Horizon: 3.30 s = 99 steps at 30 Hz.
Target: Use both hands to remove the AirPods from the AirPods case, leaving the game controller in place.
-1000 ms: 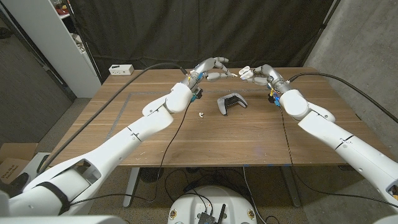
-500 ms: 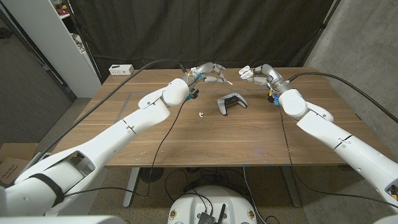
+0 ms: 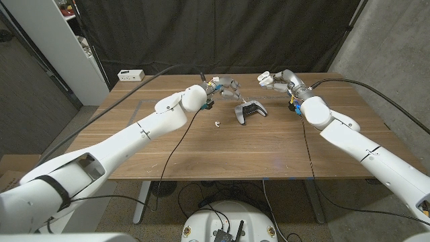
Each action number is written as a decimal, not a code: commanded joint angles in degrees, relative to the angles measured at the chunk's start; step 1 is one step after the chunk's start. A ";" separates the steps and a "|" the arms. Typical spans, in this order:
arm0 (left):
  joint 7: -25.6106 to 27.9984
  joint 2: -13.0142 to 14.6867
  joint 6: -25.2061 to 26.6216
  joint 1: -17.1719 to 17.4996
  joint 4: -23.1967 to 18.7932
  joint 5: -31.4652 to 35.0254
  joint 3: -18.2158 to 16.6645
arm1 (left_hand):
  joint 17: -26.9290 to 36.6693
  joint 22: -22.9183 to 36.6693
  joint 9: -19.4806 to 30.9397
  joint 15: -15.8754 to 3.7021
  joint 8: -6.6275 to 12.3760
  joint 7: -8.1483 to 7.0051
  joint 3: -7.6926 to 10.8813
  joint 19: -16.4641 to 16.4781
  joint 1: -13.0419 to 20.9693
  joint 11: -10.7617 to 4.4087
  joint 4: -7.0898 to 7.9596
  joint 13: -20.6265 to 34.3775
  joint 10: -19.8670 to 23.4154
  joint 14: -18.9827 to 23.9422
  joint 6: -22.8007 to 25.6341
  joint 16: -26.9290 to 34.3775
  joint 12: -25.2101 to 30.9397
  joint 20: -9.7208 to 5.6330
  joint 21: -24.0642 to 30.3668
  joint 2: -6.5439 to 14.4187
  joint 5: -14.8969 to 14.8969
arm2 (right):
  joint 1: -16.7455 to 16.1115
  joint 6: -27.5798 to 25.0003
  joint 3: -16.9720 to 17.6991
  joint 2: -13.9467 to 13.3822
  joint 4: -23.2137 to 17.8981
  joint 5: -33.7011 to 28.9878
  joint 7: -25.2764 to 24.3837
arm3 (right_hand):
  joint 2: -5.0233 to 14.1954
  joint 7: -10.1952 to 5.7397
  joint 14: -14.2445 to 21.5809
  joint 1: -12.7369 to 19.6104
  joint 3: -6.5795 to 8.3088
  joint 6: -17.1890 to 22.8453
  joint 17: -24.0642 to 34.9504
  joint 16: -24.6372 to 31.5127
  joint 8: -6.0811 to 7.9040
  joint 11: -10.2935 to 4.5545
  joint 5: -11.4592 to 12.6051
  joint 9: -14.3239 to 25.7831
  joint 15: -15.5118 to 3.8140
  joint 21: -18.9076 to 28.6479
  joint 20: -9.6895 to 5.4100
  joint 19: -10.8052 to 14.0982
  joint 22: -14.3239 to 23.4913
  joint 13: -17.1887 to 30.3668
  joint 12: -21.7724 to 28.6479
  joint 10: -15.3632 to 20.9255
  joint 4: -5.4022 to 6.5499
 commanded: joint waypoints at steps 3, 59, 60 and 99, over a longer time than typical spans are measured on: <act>-8.24 -1.76 4.75 -5.91 4.47 4.99 6.45 | 0.21 0.05 2.89 -2.16 0.14 -0.59 -0.06 -1.17 -0.25 0.30 0.03 0.17 -1.31 -1.41 0.27 -0.36 -0.64 0.59 -0.57 0.46 -0.18 | 0.58 -0.21 0.12 -0.40 0.43 1.72 1.52 | 0.55 -3.55 -0.06 -0.15 0.29 4.52 0.17 -0.13 0.24 -0.14 0.28 12.57 -8.95 -0.05 0.26 -0.25 0.13 0.21 -0.16 -0.12 0.39; -24.45 -7.71 17.60 -14.03 9.88 22.38 17.95 | -1.11 -0.84 1.46 0.98 -5.01 1.68 -2.13 -5.66 -5.10 4.06 1.07 -1.82 -8.63 -9.64 -11.56 -0.37 -2.42 0.69 -1.87 -2.07 -1.48 | 2.79 0.54 -0.96 -0.31 5.06 4.35 3.06 | 0.57 -3.67 -0.10 -0.23 0.38 4.55 0.35 -0.25 -0.18 -0.13 0.28 12.74 -8.83 -0.04 0.28 -0.34 0.13 0.28 -0.32 -0.23 0.33; -23.98 -7.26 17.77 -13.58 9.01 22.24 17.50 | -1.10 -0.84 1.37 1.17 -4.93 2.39 -2.29 -5.49 -5.44 4.25 1.18 -1.83 -8.26 -9.34 -11.66 -0.27 -2.24 0.72 -1.80 -2.18 -1.50 | 2.62 0.76 -0.87 -0.28 5.07 4.38 2.84 | 0.53 -3.71 -0.06 -0.27 0.37 4.52 0.33 -0.28 -0.19 -0.12 0.27 12.76 -8.82 -0.04 0.29 -0.33 0.13 0.28 -0.34 -0.27 0.33; 21.61 -8.50 -3.53 2.74 9.39 6.85 -0.34 | -0.54 -0.30 -1.15 -0.61 -5.99 -1.46 -4.56 1.24 -11.17 5.19 2.50 -1.24 -4.43 -0.45 -22.15 -0.01 -1.29 -0.53 0.11 -2.22 -1.02 | 0.13 3.85 1.11 -0.64 3.56 5.65 1.33 | 0.68 -4.44 -0.12 -0.43 0.34 3.77 0.65 -0.20 -0.53 -0.28 0.22 13.36 -8.87 -0.12 0.59 -0.70 0.13 0.53 -0.53 -0.73 0.41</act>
